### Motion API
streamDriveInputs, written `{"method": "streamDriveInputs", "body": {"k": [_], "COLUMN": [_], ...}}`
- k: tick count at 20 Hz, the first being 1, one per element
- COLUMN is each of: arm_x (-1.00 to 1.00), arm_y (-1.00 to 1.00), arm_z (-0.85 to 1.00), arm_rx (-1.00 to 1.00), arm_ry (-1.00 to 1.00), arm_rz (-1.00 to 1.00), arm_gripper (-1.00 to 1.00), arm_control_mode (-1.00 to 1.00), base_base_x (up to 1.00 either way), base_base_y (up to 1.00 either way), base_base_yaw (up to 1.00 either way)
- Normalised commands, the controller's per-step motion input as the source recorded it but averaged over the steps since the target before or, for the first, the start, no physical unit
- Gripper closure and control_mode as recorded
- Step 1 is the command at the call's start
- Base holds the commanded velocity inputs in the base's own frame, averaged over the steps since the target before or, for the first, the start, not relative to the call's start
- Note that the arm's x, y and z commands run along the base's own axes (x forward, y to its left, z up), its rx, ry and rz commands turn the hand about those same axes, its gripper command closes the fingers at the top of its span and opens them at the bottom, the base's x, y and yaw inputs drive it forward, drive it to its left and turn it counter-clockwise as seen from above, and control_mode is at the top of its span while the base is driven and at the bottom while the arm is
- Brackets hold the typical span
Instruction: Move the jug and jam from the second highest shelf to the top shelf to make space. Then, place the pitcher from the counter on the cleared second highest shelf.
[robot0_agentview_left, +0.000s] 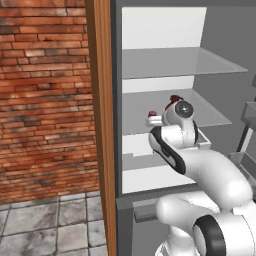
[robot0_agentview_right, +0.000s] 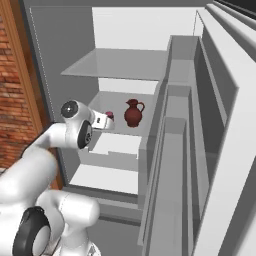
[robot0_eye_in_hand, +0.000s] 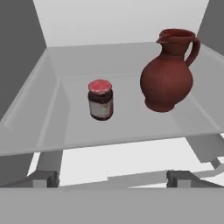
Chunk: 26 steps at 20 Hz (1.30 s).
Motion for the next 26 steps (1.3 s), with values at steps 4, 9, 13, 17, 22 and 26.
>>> {"method": "streamDriveInputs", "body": {"k": [4,9,13,17,22,26], "arm_x": [0.48,0.40,0.36,0.30,0.29,0.36], "arm_y": [0.00,0.00,0.00,0.00,0.00,0.00], "arm_z": [-0.11,-0.06,-0.09,-0.13,-0.20,-0.16], "arm_rx": [0.01,0.05,0.05,0.01,0.00,0.00], "arm_ry": [0.00,0.00,0.00,0.00,0.00,0.00], "arm_rz": [0.00,0.00,0.00,0.00,0.00,0.00], "arm_gripper": [-1.00,-1.00,-1.00,-1.00,-1.00,-1.00], "arm_control_mode": [-1.00,-1.00,-1.00,-1.00,-1.00,-1.00], "base_base_x": [0.00,0.00,0.00,0.00,0.00,0.00], "base_base_y": [0.00,0.00,0.00,0.00,0.00,0.00], "base_base_yaw": [0.00,0.00,0.00,0.00,0.00,0.00]}}
